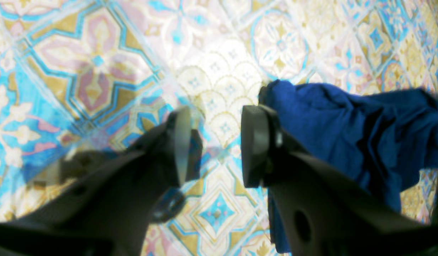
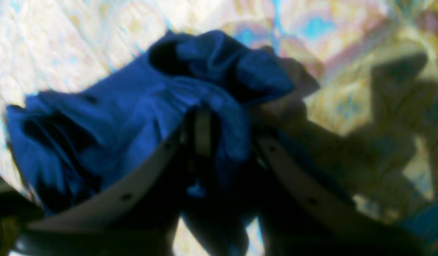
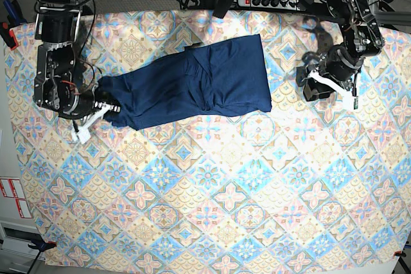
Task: Fold the T-shirt properly
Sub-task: 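Lift the grasped end and fold it over toward the left gripper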
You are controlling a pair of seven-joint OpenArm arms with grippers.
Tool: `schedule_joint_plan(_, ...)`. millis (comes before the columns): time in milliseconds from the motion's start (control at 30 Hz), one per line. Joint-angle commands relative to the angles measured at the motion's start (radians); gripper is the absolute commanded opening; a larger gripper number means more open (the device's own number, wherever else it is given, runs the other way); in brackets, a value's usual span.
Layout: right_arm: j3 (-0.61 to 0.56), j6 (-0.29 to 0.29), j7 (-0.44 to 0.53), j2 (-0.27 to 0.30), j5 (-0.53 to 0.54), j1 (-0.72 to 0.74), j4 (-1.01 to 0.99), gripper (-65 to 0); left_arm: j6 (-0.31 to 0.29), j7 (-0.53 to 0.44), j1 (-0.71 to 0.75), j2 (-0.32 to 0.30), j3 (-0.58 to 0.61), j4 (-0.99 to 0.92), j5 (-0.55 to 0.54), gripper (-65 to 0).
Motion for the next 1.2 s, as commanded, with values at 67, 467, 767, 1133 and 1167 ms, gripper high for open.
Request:
schedule_joint_plan(67, 0.001, 0.008, -0.016, 0.007, 0.017, 0.007, 0.024, -63.0, -0.006, -0.015, -0.003, -0.012, -0.031, 0.021, -0.015, -42.8)
schedule_joint_plan(467, -0.249, 0.008, -0.019, -0.079, 0.017, -0.066, 0.269, -63.0, -0.006, -0.013, 0.003, -0.016, -0.097, 0.021, -0.016, -42.8)
schedule_joint_plan(767, -0.293, 0.008, -0.023, -0.196, 0.017, -0.063, 0.334, -63.0, -0.006, -0.016, 0.017, -0.018, -0.097, 0.021, -0.015, -42.8)
schedule_joint_plan(1133, -0.428, 0.008, -0.023, -0.223, 0.012, -0.057, 0.421, -62.9, -0.006, -0.015, 0.020, -0.018, -0.097, 0.018, -0.012, -42.8)
schedule_joint_plan(1167, -0.437, 0.008, -0.023, -0.222, 0.012, -0.057, 0.426, -62.9, -0.006, -0.015, 0.021, -0.018, -0.097, 0.018, -0.012, -42.8)
